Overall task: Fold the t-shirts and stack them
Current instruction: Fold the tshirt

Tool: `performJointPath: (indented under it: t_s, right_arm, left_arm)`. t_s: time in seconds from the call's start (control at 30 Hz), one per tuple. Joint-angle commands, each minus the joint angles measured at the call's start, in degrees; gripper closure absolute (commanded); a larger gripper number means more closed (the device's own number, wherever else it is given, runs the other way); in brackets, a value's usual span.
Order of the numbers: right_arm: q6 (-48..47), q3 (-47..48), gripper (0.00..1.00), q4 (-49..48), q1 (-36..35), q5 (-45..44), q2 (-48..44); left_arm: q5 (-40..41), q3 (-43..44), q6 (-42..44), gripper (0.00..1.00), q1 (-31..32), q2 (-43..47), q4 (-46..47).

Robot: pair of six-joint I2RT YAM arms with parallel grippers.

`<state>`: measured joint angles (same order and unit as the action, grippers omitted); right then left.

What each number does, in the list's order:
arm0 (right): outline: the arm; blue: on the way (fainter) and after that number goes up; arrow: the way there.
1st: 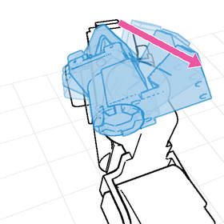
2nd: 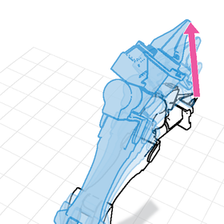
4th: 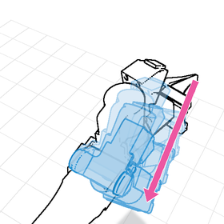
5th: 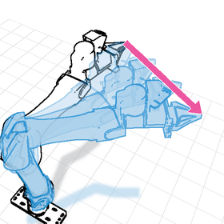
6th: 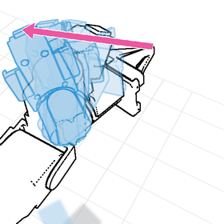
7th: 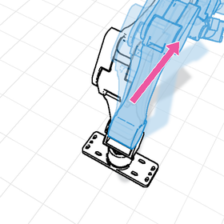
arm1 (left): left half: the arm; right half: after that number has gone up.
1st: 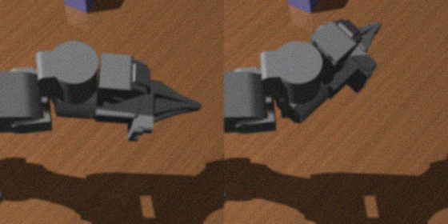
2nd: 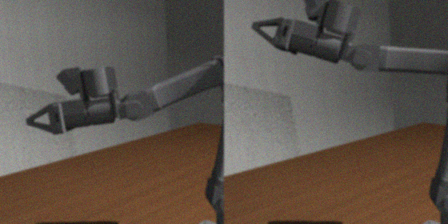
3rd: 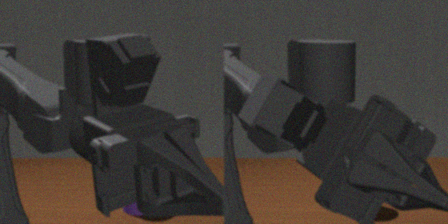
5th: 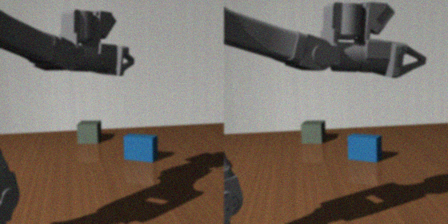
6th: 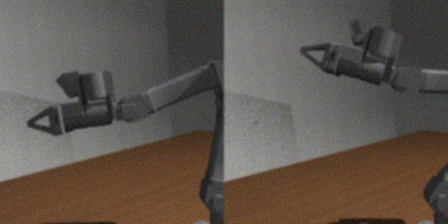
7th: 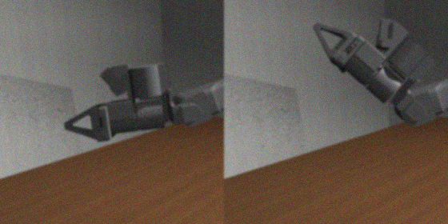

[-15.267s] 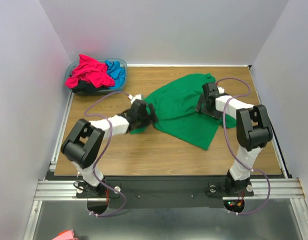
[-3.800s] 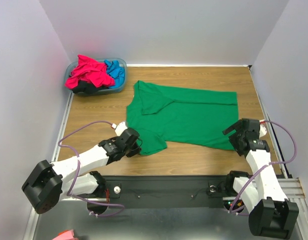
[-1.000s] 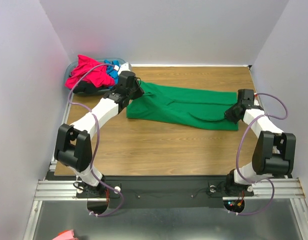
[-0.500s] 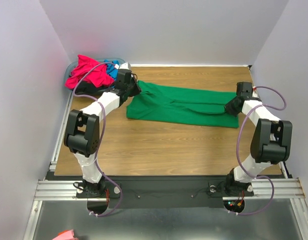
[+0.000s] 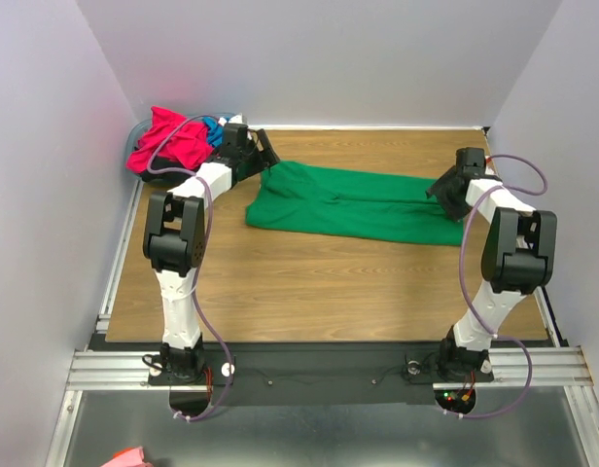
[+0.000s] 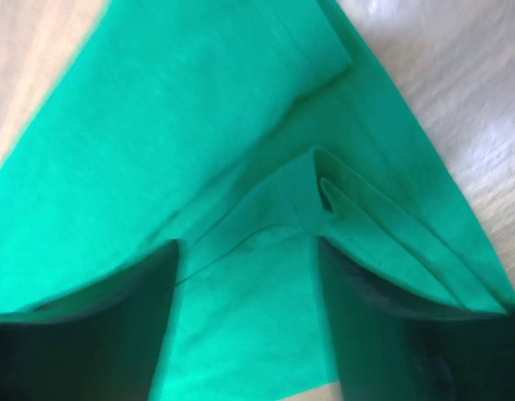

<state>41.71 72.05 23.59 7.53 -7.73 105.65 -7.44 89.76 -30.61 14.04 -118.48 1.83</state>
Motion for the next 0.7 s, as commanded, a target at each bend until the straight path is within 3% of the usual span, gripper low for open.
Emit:
performJointPath:
  t_s: [0.0,0.03,0.07,0.37,0.47,0.67]
  right_arm:
    - [-2.95,3.1,0.17,-0.39,0.38,-0.8,-3.33]
    - [-3.65,2.66,0.03,-0.22,0.38,-0.71,-4.99]
    - [-3.66,1.26,0.0,-0.13,0.38,-0.36,-6.05]
    - [-6.82,-4.55,0.0,-1.79,0.29,12.98,-10.29]
    - [-7.0,-5.51,0.0,-4.95,0.2,18.97,-7.92]
    - [-8.75,-0.17,0.0,-5.93,0.12,17.13,1.13]
  left_arm:
    - [-2.75,2.36,0.55,0.07,-0.42,2.01,-1.74]
    - [-2.67,1.92,0.38,0.07,-0.33,3.67,-1.65]
    - [-2.75,0.44,0.29,0.06,-0.33,4.65,-1.48]
    - [-3.28,-11.08,-0.15,0.05,3.35,14.41,1.16]
    - [-3.63,-15.56,-0.67,0.05,4.76,14.06,2.65]
    - [-3.99,-18.22,-0.68,0.05,4.77,8.62,3.37]
